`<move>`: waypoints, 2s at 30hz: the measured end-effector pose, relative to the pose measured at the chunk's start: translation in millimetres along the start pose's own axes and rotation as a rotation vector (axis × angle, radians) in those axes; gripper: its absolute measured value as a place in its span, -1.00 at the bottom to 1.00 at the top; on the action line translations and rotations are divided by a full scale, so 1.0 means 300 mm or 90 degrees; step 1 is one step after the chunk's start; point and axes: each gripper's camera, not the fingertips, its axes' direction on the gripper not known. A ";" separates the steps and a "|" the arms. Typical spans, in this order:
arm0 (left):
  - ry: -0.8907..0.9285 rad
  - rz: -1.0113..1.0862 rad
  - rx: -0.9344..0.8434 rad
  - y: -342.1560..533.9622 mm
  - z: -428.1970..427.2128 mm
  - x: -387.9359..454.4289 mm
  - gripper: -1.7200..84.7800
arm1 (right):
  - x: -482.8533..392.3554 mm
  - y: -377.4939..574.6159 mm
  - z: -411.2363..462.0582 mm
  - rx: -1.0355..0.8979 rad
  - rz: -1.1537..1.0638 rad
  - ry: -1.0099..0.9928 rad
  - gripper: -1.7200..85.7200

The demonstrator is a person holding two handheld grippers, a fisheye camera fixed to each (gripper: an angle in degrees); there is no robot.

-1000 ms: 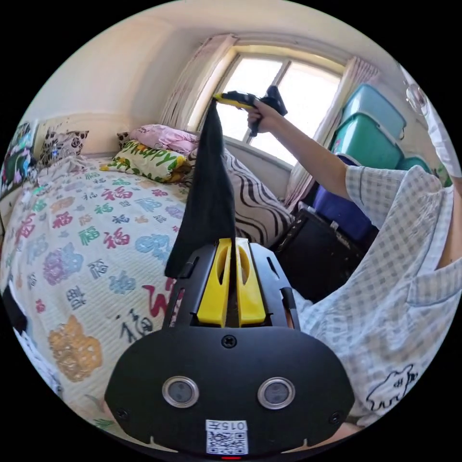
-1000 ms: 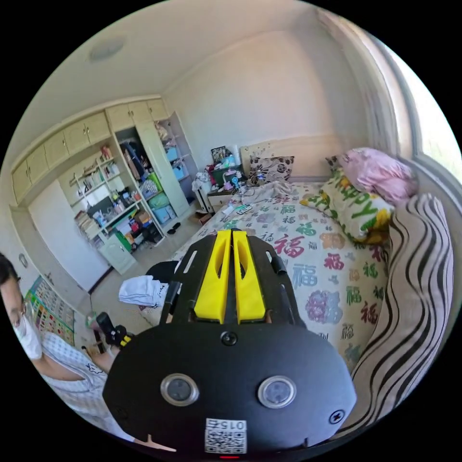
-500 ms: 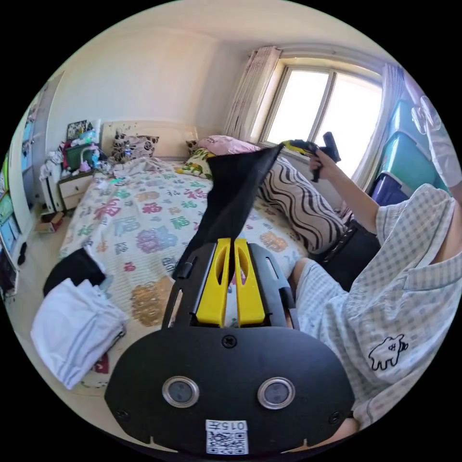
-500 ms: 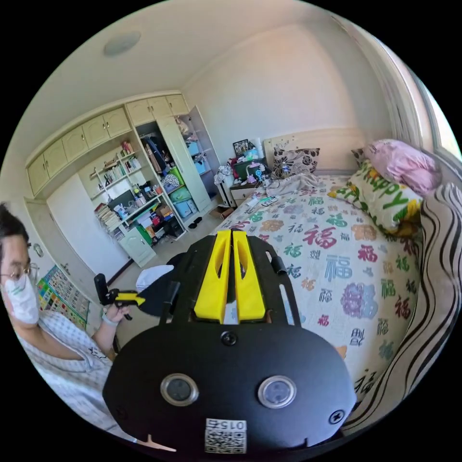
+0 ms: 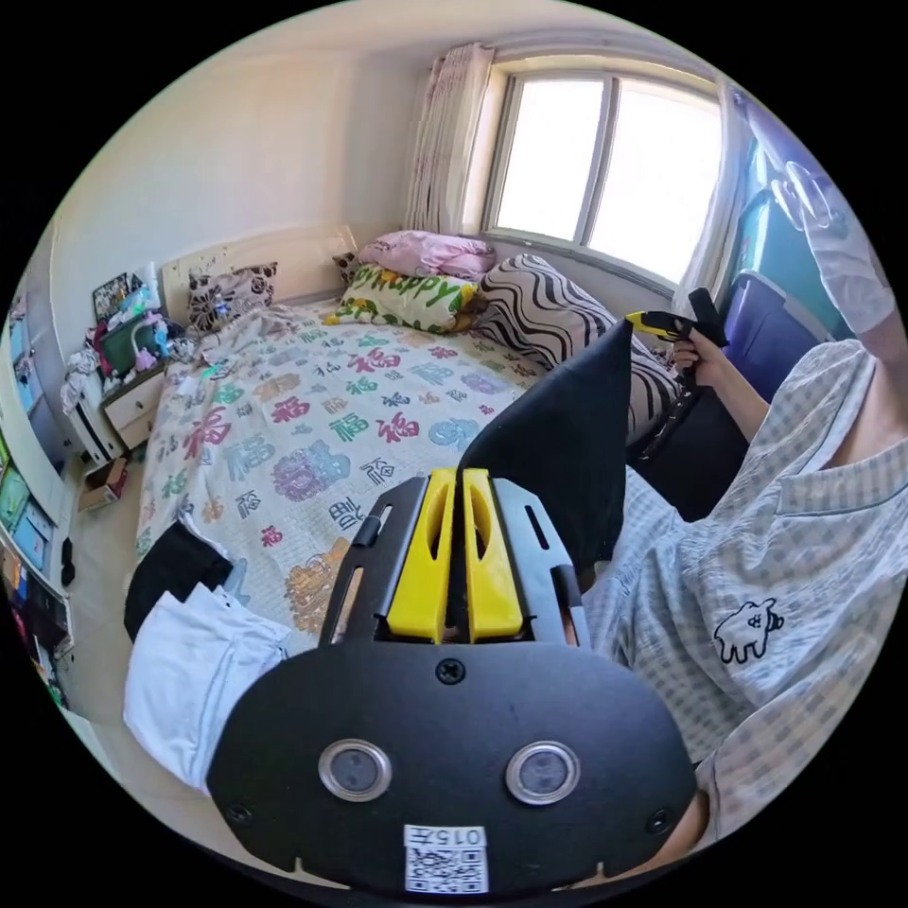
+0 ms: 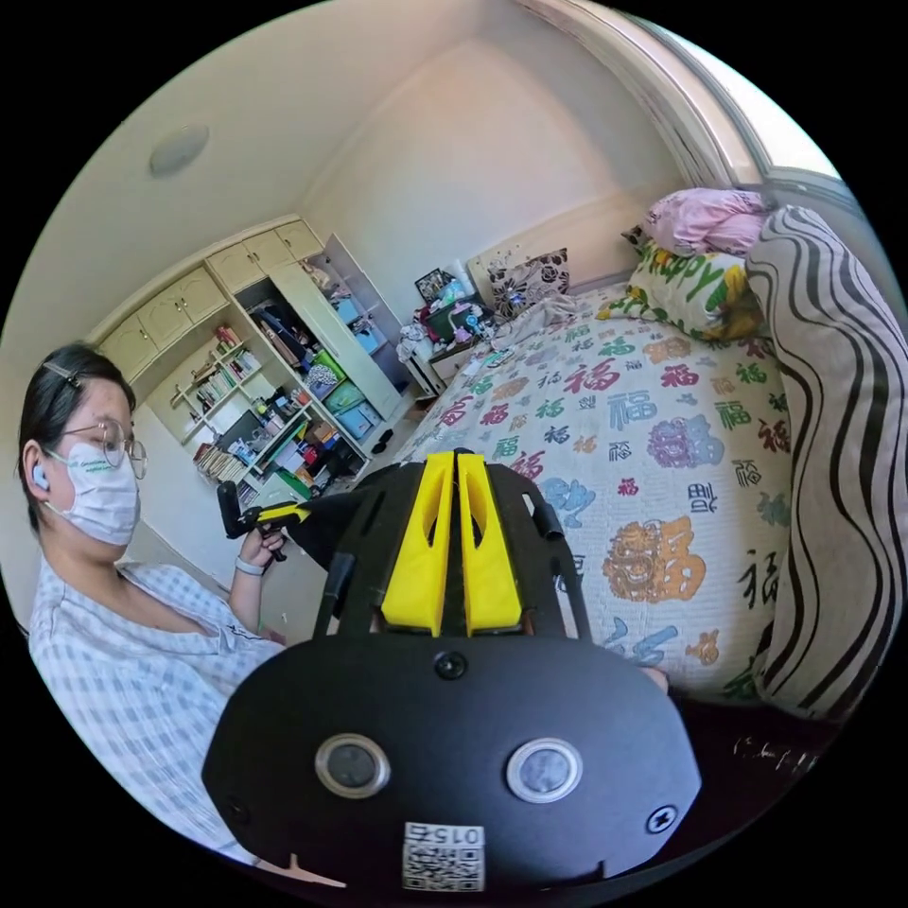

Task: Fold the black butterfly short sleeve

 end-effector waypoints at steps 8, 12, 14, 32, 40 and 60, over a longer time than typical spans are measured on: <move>-0.025 -0.061 -0.069 -0.206 0.675 -0.347 -0.94 | 0.315 -0.178 0.357 -0.030 0.047 0.131 -0.93; -0.060 -0.158 -0.121 -0.190 0.928 -0.483 -0.92 | 0.472 -0.223 0.635 -0.210 0.076 0.293 -0.89; -0.022 -0.137 -0.111 -0.146 0.949 -0.469 -0.90 | 0.440 -0.194 0.689 -0.237 -0.006 0.229 -0.87; 0.075 0.056 -0.414 0.162 1.334 -0.315 -0.93 | 0.271 0.196 1.009 -0.662 -0.444 0.214 -0.97; 0.122 0.050 -0.293 -0.096 1.265 -0.586 -0.96 | 0.376 -0.142 0.859 -0.539 -0.358 0.181 -0.98; 0.126 -0.316 -0.361 0.202 1.474 -1.052 -0.74 | 1.015 -0.393 0.638 -0.445 0.041 0.226 -0.74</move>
